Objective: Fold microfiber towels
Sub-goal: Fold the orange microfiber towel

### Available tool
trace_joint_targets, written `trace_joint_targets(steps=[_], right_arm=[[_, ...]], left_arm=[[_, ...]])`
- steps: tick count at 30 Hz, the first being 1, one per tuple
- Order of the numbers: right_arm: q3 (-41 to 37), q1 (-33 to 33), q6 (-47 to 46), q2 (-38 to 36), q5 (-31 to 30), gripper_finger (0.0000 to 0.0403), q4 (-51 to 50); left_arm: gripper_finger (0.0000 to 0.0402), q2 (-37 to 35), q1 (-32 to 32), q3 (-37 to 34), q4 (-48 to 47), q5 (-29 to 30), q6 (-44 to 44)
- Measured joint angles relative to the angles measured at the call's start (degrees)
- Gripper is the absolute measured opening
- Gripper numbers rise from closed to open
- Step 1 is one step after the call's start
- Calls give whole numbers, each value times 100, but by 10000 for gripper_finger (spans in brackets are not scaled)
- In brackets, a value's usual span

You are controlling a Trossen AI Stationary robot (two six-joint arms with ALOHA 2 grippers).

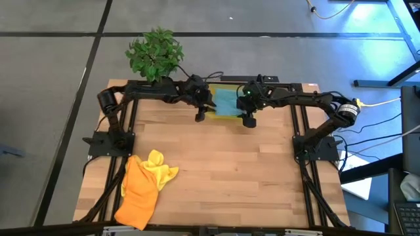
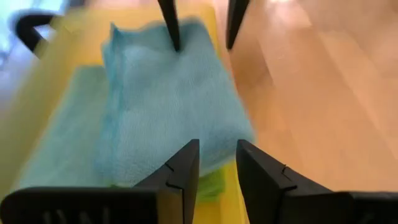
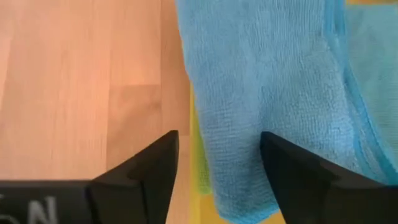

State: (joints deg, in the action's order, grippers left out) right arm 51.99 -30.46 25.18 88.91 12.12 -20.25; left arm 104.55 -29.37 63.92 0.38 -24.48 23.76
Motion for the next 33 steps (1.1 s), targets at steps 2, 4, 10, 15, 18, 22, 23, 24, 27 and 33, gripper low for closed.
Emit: trace_joint_targets(steps=[2, 4, 10, 15, 18, 22, 23, 24, 27, 33], right_arm=[[2, -2, 50, -116, -2, 234, -11], [2, -9, 59, -216, 0, 235, 3], [4, -15, -13, -348, 478, 222, 443], [-212, -39, -997, -191, 1791, 181, 2427], [-547, -49, -1277, -120, 1905, 139, 3650], [-1059, -86, -1145, 65, 1636, 78, 4457], [-1174, -92, -1106, 145, 1607, 64, 4605], [-1278, -109, -1051, 222, 1602, 51, 4732], [-1390, -190, -994, 489, 1606, 19, 4923], [-1390, -354, -985, 1082, 1598, 15, 5041]], left_arm=[[98, -227, -1, 13, -130, 87, -82], [98, -395, -1, 13, -378, 99, -121], [98, -720, 73, 4, -715, -327, -384], [92, -988, 537, 3, -614, -769, -960], [82, -1170, 1127, 2, -415, 308, -1247], [63, -1478, 2030, 2, -191, 1745, -1585], [58, -1591, 2267, 2, -180, 2012, -1595], [52, -1707, 2505, 2, -84, 2283, -1561], [35, -2019, 3071, 2, 111, 2927, -1410], [9, -2442, 3697, -131, 151, 3117, -1557]])
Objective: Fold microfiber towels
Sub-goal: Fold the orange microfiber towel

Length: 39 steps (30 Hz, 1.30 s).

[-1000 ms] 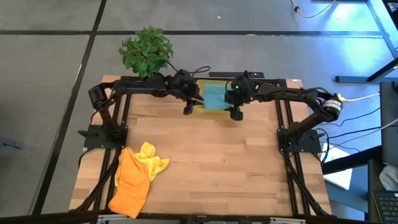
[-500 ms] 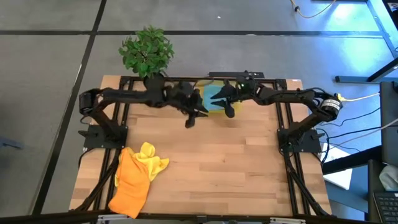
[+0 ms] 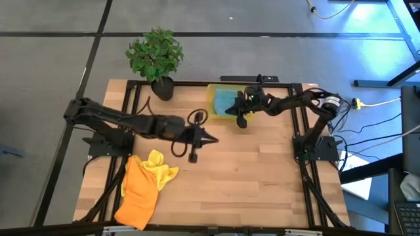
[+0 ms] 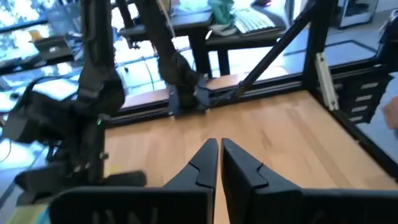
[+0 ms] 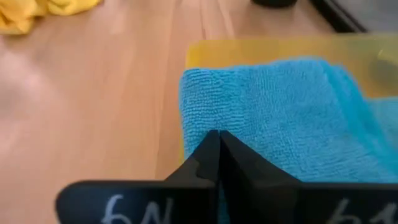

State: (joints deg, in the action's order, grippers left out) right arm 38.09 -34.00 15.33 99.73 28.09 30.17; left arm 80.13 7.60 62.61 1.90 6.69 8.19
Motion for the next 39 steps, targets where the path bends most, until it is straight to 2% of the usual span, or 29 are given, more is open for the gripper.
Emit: trace_joint_targets(steps=[4, 9, 14, 19, 23, 26, 29, 32, 34, 39], right_arm=[[7, -116, -44, 168, 3, 32, 82], [0, -132, -295, 36, 73, 35, 231], [4, -131, -469, -526, 411, 33, 227], [4, -49, -960, -1288, 1093, 33, 183], [-10, 524, -1165, -1630, 1204, 33, 185], [-109, 1201, -1060, -1720, 729, 27, 228], [-222, 1915, -1012, -1734, 255, 15, 277], [-361, 2607, -1020, -1734, -278, 5, 325], [-478, 3067, -1019, -1734, -764, 4, 453], [-849, 4020, -1064, -1566, -1817, 11, 1427]], left_arm=[[1, -164, 328, -281, 54, 547, -201], [5, -511, 758, -571, 87, 1092, -514], [1, -1068, 1426, -824, 55, 1755, -716], [3, -1429, 2133, -1368, 54, 2831, -1136], [1, -1412, 2536, -2178, 274, 3485, -1998], [3, -1366, 2878, -2841, 1505, 3653, -2262], [2, -1242, 3281, -3408, 2940, 3905, -2068], [1, -1046, 3581, -3854, 3868, 3969, -1994], [4, -897, 3683, -4030, 4217, 4023, -2074], [2, -752, 3674, -4094, 4288, 4122, -2306]])
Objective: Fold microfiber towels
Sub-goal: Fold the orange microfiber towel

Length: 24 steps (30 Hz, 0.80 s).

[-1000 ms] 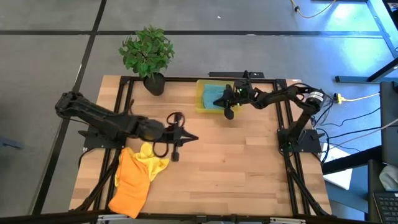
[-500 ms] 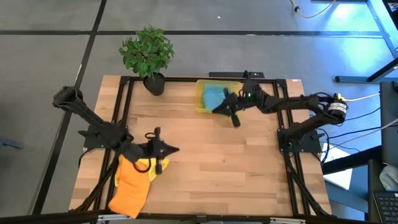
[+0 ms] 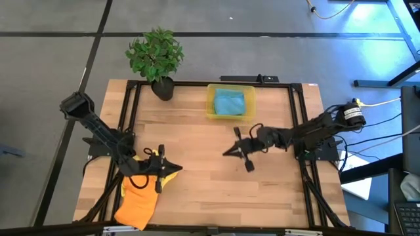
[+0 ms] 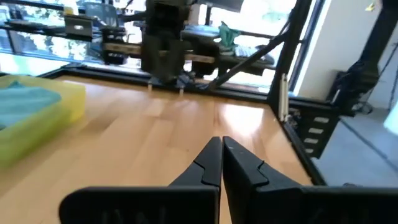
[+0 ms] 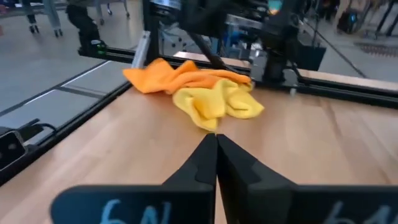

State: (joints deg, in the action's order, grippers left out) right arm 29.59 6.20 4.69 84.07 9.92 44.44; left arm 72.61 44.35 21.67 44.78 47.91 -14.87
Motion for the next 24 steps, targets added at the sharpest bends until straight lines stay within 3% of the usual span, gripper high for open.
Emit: trace_joint_targets(steps=[6, 24], right_arm=[[-110, 530, 145, 340, -428, 13, 690], [406, 544, 197, 1187, -446, 13, 708]], left_arm=[[6, 29, -252, 0, -31, 86, 22], [1, 614, -346, 2, -35, 64, -748]])
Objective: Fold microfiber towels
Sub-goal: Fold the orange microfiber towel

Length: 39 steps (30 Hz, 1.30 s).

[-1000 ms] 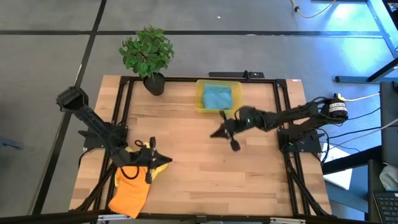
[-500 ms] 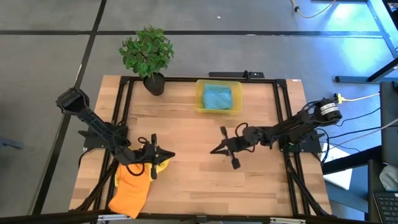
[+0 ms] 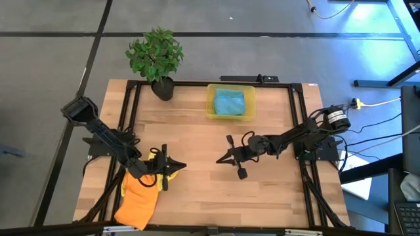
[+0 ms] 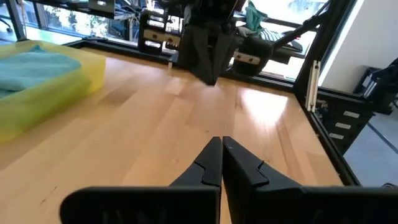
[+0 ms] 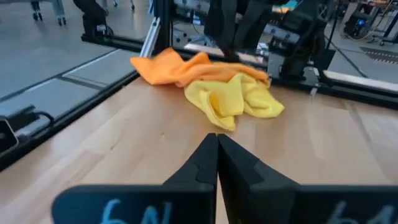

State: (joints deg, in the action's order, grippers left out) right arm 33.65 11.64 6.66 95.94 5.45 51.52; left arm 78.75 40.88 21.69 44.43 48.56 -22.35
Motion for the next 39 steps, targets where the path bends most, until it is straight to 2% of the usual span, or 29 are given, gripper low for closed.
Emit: trace_joint_targets(steps=[6, 23, 32, 39], right_arm=[[129, 0, -14, 256, 2, 13, -17], [129, 181, -499, 282, 13, 13, -193], [129, 251, -601, 282, 13, 13, -244], [129, 249, -619, 282, 11, 13, -274]], left_arm=[[8, -1, -124, 0, 17, 0, 174], [4, -1, -783, 0, -27, -7, 507], [16, -3, -1232, 0, -178, -780, 481], [4, -3, -1211, 2, -191, -911, 388]])
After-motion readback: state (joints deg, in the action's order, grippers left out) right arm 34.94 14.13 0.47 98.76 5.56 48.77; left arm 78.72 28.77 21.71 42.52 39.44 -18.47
